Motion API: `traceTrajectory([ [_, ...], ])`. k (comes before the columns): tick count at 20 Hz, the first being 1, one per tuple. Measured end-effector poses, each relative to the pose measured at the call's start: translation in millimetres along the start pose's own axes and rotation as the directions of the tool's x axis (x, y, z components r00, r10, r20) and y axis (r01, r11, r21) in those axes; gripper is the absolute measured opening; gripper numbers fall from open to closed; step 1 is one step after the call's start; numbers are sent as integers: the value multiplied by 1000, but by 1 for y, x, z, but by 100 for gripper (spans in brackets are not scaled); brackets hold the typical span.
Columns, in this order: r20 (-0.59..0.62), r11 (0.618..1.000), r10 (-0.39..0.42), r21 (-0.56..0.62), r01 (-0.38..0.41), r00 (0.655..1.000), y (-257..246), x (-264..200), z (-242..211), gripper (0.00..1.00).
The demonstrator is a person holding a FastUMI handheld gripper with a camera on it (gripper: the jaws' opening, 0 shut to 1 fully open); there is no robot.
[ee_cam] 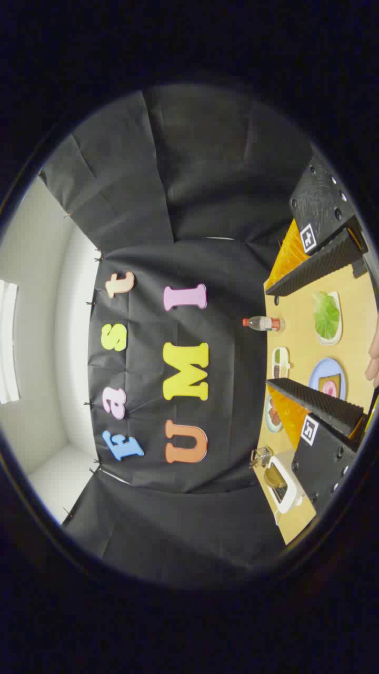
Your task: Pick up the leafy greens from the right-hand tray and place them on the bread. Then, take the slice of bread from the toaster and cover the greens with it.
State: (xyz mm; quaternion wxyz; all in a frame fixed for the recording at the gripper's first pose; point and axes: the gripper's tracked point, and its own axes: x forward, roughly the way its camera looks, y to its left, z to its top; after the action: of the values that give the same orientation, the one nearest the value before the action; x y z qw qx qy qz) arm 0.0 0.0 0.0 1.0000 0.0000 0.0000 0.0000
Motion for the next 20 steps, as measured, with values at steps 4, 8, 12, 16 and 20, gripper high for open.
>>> traceTrajectory([
  [4, 1, 1000, 6, -11, -6, 1000, 2, -1, -2, 96],
  [8, -12, 1000, 1, -22, -2, 1000, -1, 2, -10, 96],
  [12, -16, 1000, 6, -21, -6, 1000, -1, 10, -13, 96],
  [16, -77, 1000, -5, -24, 3, 997, -4, 35, -39, 96],
  [20, -169, 997, 15, -73, -27, 986, -1, 73, -77, 95],
])
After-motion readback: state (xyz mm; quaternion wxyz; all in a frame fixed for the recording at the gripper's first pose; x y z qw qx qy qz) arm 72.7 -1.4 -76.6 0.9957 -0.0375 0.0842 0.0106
